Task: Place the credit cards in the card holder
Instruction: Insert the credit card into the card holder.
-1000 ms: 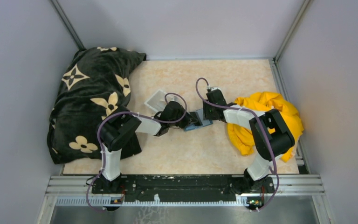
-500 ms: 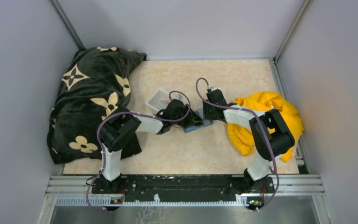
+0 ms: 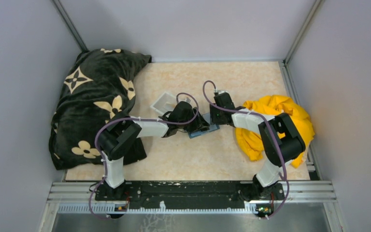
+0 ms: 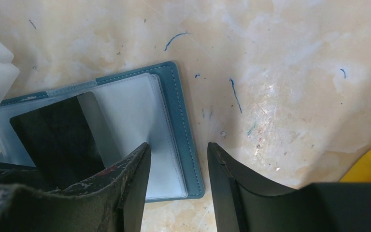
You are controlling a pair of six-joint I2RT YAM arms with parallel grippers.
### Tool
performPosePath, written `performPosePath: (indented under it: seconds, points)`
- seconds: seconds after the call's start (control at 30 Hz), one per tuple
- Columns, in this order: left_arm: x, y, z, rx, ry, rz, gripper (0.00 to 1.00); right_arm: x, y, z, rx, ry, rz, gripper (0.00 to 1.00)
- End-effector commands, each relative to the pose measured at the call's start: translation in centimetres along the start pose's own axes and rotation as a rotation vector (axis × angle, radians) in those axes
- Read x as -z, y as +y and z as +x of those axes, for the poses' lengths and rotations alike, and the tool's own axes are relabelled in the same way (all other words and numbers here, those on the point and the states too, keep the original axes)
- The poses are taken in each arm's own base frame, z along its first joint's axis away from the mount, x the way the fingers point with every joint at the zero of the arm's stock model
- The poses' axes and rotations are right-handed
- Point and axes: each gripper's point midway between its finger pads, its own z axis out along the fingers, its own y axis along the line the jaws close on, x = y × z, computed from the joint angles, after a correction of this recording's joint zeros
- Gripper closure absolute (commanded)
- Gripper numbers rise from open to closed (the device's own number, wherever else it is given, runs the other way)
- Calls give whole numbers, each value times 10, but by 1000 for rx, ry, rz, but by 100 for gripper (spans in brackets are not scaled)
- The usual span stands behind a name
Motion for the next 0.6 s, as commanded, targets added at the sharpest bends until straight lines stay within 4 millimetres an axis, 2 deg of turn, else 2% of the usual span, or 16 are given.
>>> performPosePath:
  seconds: [0.0, 0.3, 0.57]
  points:
    - [11, 68, 30, -52, 98, -248, 41, -7, -11, 22, 8, 77, 40, 53]
    - [15, 67, 25, -70, 88, -269, 35, -9, -9, 23, 8, 83, 30, 53]
    - [21, 69, 20, -95, 76, -296, 33, -9, -9, 24, 8, 86, 29, 53]
